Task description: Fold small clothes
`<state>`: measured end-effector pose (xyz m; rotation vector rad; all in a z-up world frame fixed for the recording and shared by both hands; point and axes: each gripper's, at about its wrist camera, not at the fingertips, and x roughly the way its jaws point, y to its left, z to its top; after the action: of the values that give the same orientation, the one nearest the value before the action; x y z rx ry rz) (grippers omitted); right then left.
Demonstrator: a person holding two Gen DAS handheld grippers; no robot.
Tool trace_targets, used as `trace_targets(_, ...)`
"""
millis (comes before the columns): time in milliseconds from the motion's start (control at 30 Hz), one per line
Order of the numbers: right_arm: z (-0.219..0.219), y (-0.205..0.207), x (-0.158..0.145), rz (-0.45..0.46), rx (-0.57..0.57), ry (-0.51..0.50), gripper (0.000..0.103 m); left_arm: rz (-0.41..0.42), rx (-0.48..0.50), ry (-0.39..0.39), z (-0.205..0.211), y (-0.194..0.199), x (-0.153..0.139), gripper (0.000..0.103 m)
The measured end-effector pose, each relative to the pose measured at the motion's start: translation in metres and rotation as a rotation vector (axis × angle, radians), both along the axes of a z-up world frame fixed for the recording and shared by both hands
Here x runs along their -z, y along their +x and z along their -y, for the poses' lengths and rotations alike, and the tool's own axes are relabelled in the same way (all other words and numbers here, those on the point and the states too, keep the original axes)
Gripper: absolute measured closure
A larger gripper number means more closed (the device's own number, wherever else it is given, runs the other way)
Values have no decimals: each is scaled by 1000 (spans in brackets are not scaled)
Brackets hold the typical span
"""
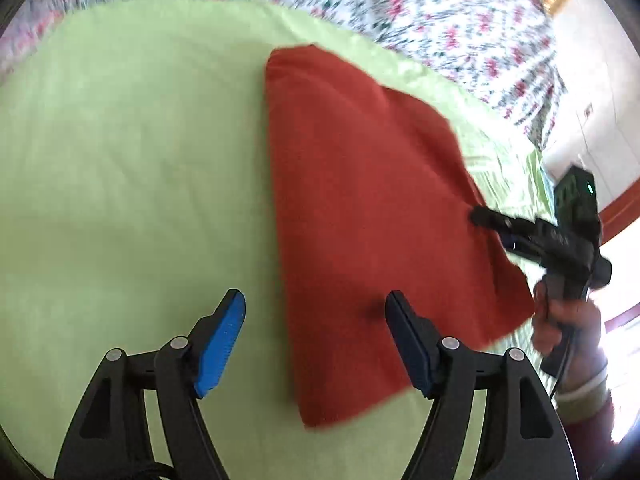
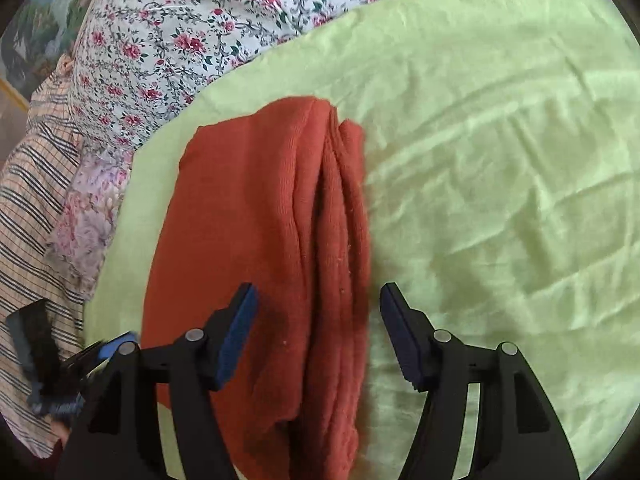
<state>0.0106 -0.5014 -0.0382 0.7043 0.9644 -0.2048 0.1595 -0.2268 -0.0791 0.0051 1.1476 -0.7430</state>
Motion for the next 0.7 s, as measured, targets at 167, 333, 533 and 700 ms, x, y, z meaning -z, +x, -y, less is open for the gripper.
trace_targets(167,0,12,15,1,-12,43,46,-81,32,-67,32,38,23,20)
trace_targets(333,-12,14,14,-1,-12,40,71,-40,53,-100,46,41,13,77)
trace_targets(533,-52,12,-17,104,-42,53,79,75,12,-88,-20,0,-34,84)
trace_targets(700,-114,25,-17,151,-163,139,80,121,-61,-59,-102,-28,-64,84)
